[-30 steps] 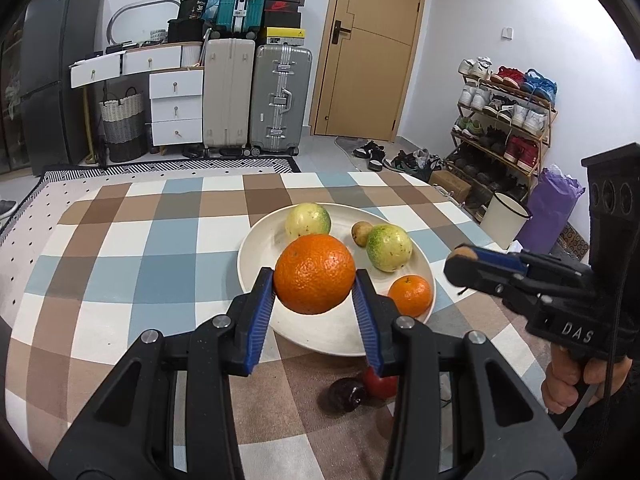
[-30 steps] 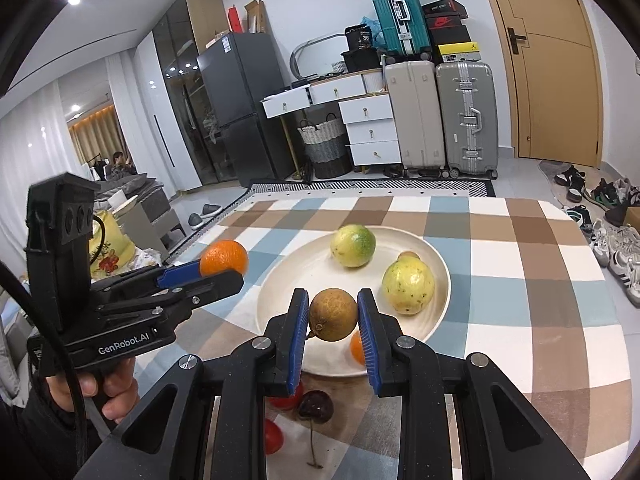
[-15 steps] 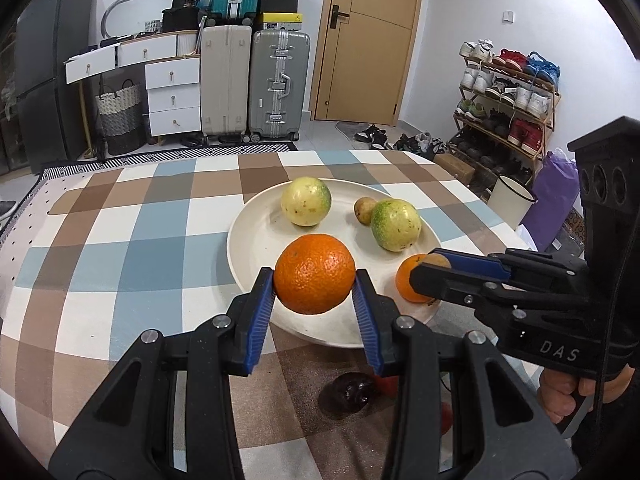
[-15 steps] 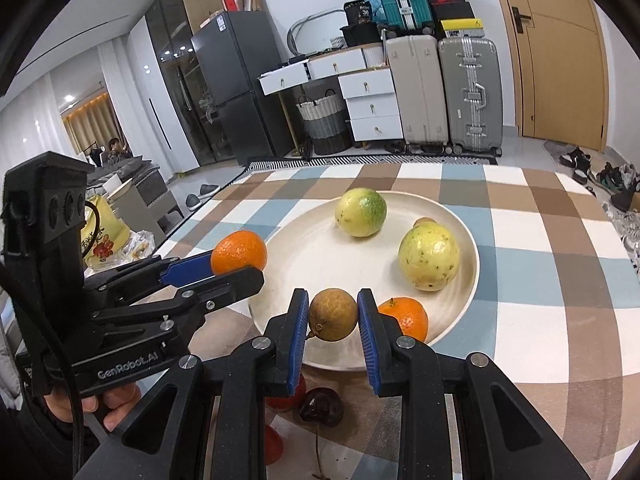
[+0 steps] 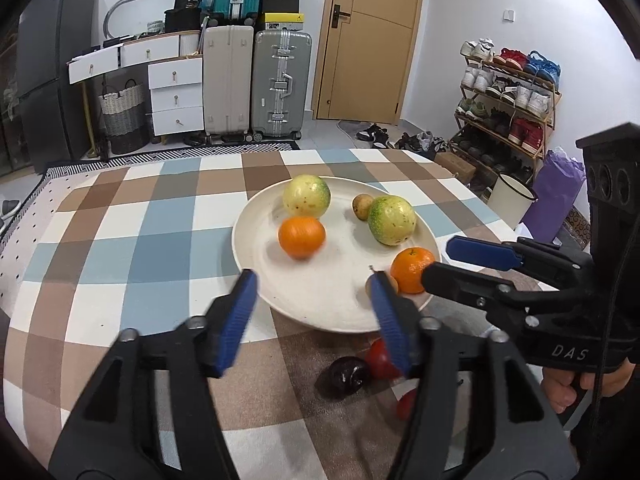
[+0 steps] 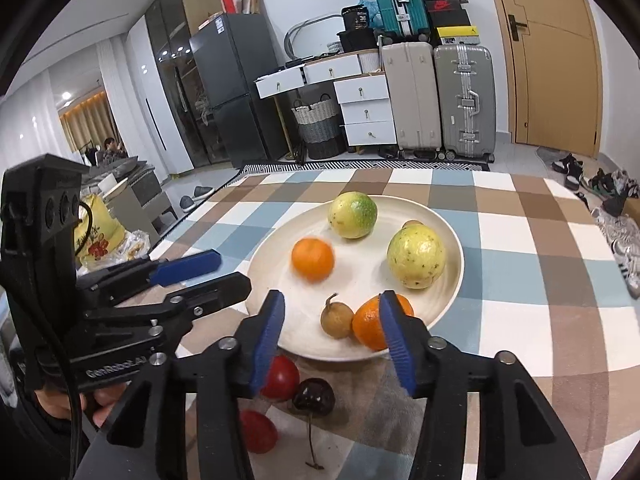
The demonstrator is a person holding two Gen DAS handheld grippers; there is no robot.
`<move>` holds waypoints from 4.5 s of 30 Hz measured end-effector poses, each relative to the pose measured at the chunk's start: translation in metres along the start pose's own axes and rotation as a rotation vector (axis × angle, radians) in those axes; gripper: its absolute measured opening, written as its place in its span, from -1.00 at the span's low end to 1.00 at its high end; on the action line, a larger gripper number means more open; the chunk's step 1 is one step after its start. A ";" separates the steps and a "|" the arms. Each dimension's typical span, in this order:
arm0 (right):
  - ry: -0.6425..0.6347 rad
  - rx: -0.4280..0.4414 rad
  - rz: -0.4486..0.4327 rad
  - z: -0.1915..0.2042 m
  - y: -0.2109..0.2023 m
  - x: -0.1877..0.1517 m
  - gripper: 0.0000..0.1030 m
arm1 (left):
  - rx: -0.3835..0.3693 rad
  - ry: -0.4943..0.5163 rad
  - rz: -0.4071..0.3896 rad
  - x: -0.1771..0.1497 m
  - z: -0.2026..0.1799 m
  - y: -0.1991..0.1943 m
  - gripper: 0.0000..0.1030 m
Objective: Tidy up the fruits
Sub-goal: 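Open both tools to drop the orange and pear onto the plate, then close the left tool on a dark cherry while the right tool grasps another cherry, then carry both dark cherries over the white plate with both tools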
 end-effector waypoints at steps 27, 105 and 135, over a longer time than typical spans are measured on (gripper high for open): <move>0.036 -0.049 0.161 -0.025 0.010 -0.044 0.99 | 0.068 0.000 0.133 -0.046 0.010 0.003 0.99; -0.050 -0.078 0.184 -0.015 0.018 -0.044 -0.46 | 0.061 0.010 0.256 -0.055 0.008 0.040 0.88; -0.050 -0.055 0.150 -0.012 0.010 -0.043 -0.47 | -0.114 0.033 0.163 -0.047 -0.005 0.018 -0.56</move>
Point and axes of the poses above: each gripper's, at about its wrist camera, not at the fingertips, and y roughly the way its jaws point, z to its left, x to its top, the point moved 6 cm from there along y, roughly the way its jaws point, and after that the axes turned 11 degrees about z, right-handed, at the moved point
